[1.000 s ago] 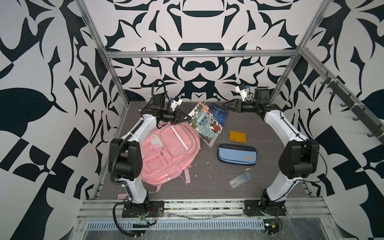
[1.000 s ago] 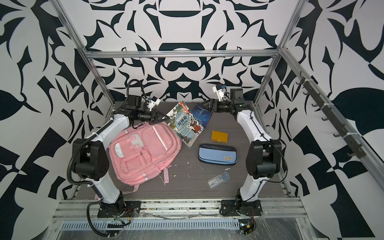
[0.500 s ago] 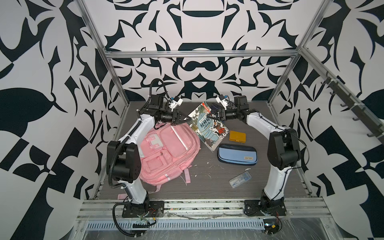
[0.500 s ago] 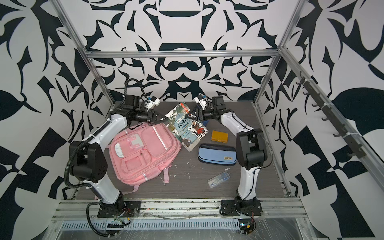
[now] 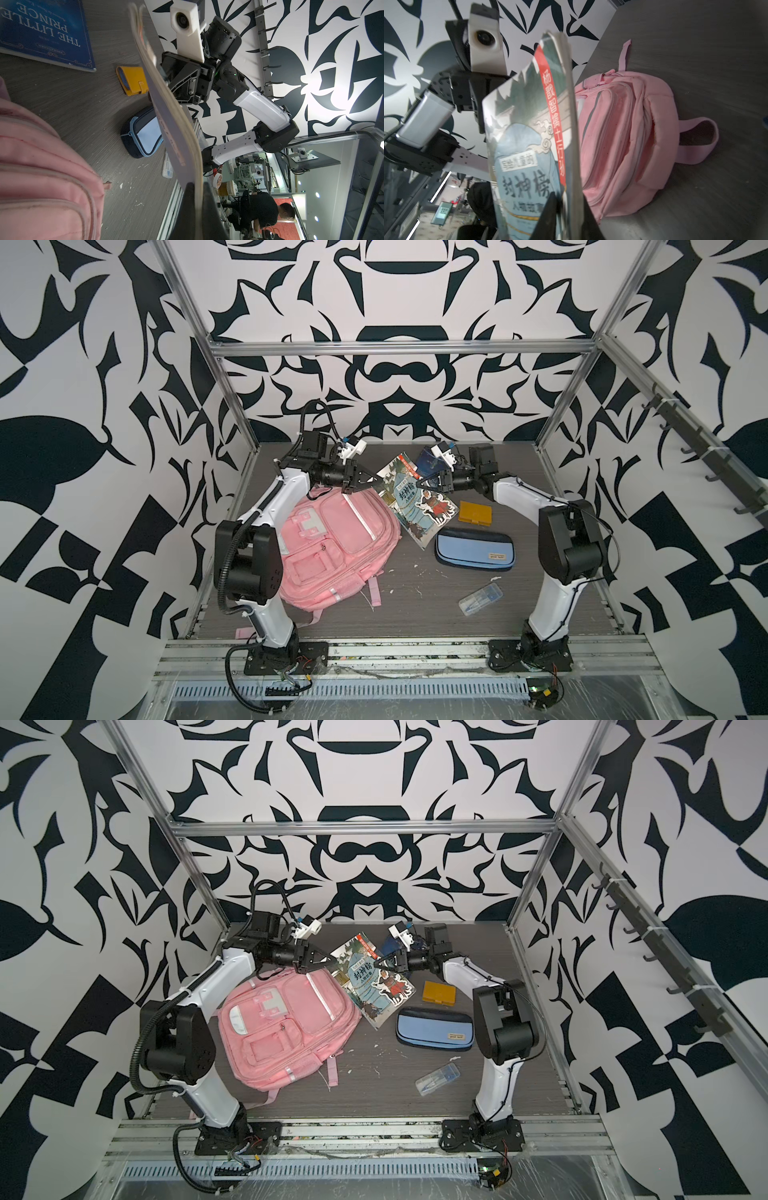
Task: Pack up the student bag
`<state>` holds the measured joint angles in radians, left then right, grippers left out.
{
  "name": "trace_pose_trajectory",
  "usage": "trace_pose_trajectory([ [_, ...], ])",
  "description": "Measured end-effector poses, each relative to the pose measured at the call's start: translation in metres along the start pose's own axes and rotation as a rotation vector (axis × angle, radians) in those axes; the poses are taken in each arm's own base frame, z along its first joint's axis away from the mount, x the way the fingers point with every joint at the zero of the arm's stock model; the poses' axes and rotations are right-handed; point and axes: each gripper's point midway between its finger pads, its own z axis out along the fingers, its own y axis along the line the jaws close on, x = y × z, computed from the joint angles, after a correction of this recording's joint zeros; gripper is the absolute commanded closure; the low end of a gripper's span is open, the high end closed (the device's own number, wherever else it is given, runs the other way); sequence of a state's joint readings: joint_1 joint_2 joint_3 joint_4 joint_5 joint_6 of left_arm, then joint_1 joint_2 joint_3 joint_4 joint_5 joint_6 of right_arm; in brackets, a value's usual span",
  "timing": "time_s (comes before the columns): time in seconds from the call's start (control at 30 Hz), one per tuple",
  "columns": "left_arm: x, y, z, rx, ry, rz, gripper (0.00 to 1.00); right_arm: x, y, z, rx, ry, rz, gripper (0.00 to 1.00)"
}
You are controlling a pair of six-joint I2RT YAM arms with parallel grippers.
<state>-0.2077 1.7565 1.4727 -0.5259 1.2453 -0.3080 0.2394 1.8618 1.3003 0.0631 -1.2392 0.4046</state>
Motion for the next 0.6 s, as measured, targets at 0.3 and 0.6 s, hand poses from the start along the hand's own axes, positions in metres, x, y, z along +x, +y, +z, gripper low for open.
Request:
trace_pose_trajectory([
  [0.3,-0.015,0.023,-0.001,-0.121,-0.065,0.011,0.01,-0.012,0.019,-0.042,0.073,-0.17,-0.04,1.0],
  [0.6,-0.012,0.06,0.006,-0.187,-0.275,-0.114,0.01,-0.077,0.035,-0.123,0.393,-0.63,-0.057,1.0],
])
